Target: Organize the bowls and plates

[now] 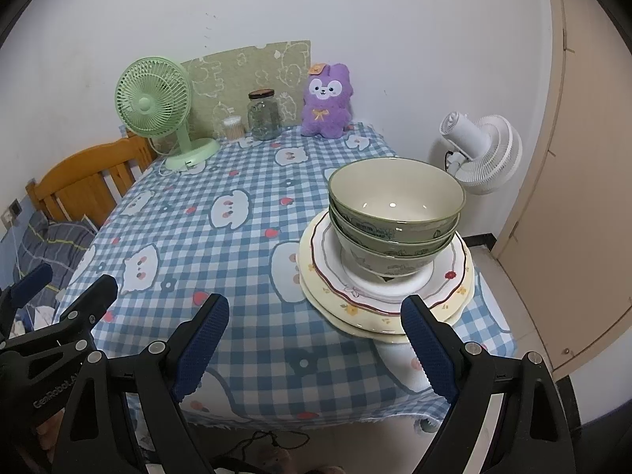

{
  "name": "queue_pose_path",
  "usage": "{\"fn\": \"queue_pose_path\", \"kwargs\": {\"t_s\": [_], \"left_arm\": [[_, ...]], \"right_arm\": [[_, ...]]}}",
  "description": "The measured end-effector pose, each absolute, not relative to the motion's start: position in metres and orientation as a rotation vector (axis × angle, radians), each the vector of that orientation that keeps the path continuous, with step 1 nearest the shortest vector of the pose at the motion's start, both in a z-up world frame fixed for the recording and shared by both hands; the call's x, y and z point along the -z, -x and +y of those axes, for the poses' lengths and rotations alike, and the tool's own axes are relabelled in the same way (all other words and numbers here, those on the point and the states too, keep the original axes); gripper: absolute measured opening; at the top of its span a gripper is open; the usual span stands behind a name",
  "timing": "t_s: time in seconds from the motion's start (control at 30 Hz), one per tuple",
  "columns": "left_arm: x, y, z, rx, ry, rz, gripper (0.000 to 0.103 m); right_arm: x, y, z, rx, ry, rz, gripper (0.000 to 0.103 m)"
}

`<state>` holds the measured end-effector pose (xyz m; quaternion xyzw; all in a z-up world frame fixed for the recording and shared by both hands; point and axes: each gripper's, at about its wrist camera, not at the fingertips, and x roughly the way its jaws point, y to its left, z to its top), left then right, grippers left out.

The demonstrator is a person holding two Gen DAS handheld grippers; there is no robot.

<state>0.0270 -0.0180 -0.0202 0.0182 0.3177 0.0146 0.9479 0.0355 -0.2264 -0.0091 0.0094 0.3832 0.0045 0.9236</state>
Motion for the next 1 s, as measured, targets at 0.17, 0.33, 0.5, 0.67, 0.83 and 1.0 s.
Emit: {"fn": "queue_pose_path", "kwargs": {"t_s": [0.17, 0.33, 0.5, 0.67, 0.83, 1.0], "left_arm": [[0.020, -0.027, -0.019, -0.027, -0.038, 0.646, 0.099], [0.020, -0.027, -0.018, -0.027, -0.036, 0.647, 0.100], [0.019, -0.028, -0.018, -0.029, -0.033, 0.642, 0.102], [0.018, -0.030, -0.016, -0.041, -0.037, 0.637, 0.103], [0.018, -0.032, -0.012, -0.043, -0.031, 0.640, 0.103], [0.018, -0.033, -0.011, -0.041, -0.028, 0.643, 0.103]], "right_arm": [[0.011, -0.037, -0.225, -0.016, -0.015, 0.789, 0.091], [0.011, -0.038, -0.223, -0.018, -0.014, 0.787, 0.091], [0.012, -0.038, -0.222, -0.022, -0.013, 0.789, 0.091], [0.012, -0.042, -0.217, -0.031, -0.009, 0.790, 0.091], [0.012, -0.043, -0.214, -0.030, -0.008, 0.791, 0.091], [0.012, -0.043, -0.213, -0.027, -0.006, 0.794, 0.091]]}}
